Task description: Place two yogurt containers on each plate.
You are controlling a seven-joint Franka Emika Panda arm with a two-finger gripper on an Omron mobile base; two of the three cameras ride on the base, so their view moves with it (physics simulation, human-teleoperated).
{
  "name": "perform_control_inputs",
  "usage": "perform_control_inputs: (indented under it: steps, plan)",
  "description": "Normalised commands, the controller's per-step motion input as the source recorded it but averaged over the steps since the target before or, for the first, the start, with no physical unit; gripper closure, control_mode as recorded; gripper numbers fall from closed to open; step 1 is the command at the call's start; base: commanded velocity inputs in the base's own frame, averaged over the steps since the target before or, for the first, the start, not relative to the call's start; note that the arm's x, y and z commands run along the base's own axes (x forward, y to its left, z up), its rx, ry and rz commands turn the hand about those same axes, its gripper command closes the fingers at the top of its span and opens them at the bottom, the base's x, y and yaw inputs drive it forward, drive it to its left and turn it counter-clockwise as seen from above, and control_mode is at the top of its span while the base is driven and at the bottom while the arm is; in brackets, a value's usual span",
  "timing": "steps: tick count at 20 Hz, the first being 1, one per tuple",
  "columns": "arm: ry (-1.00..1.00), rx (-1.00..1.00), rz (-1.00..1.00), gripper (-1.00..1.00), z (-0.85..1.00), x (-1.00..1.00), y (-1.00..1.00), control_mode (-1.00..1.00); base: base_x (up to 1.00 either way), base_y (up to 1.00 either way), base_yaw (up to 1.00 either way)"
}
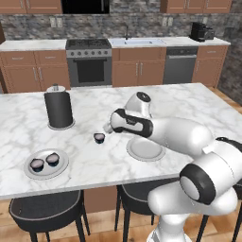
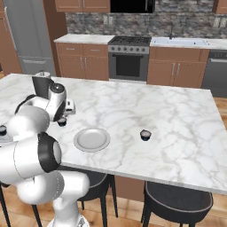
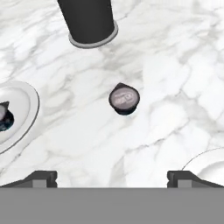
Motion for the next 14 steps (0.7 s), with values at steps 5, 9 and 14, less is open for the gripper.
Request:
perform_control_inputs:
  steps: [5,9,14]
  plan:
    - [-0.01,-0.27,0.20,-1.00,0.07,0.15,0.35,-1.00,0.00,0.00,0.00]
    - [-0.01,-0.32,0.08,-1.00,-0.02,0.06,0.18,-1.00,0.00,0.00,0.00]
    - [0.00,-0.17,0.05,-1.00,-0.08,0.00,0.03,-1.00,0.00,0.00,0.00]
